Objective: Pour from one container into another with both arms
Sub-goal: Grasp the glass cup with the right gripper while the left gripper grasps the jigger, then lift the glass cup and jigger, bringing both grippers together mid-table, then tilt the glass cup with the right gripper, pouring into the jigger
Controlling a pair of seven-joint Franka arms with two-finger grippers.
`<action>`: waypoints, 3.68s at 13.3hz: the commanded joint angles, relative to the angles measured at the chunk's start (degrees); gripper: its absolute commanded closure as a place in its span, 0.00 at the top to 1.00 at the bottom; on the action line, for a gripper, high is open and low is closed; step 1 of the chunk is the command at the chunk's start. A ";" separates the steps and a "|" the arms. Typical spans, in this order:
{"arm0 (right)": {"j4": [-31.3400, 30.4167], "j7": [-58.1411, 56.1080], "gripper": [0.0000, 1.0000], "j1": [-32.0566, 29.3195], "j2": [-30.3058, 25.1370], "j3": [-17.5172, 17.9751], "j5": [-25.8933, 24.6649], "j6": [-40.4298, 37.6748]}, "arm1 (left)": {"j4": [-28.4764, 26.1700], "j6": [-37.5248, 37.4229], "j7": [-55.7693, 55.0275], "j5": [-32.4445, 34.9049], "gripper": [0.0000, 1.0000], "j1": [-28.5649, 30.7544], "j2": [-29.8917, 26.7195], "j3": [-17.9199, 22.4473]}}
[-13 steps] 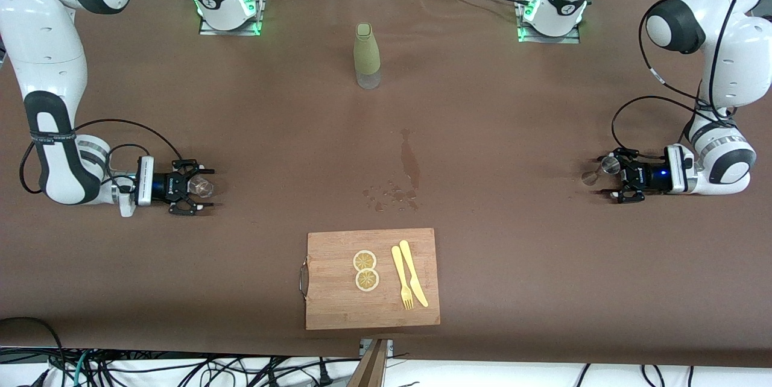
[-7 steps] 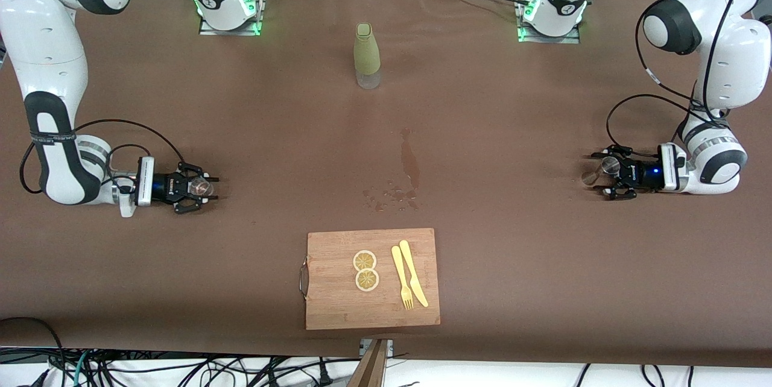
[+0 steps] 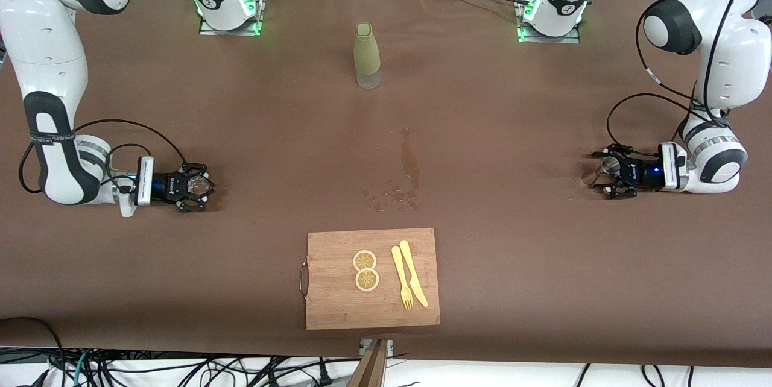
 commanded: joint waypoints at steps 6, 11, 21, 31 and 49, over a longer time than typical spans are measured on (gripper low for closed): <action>9.90 16.87 0.09 4.96 -1.74 3.85 1.07 -2.82 | -1.52 -0.13 3.45 1.19 0.06 0.27 -1.15 0.34; 14.65 26.01 0.09 13.23 -3.06 3.94 1.51 -2.03 | -1.52 0.48 5.29 0.31 0.00 0.27 -0.97 -0.10; 18.88 45.35 0.09 27.21 -8.16 3.68 0.81 10.18 | -0.64 0.75 -8.30 -4.15 0.00 -9.99 -7.03 -2.21; 19.05 60.55 0.09 38.46 -10.88 3.50 -9.98 23.98 | -0.55 21.21 -17.10 -23.67 0.00 -34.34 -7.92 -4.84; 18.79 78.39 0.09 45.50 -14.48 3.68 -36.71 24.52 | 4.20 36.78 -23.26 -29.30 0.00 -41.91 -6.34 -14.42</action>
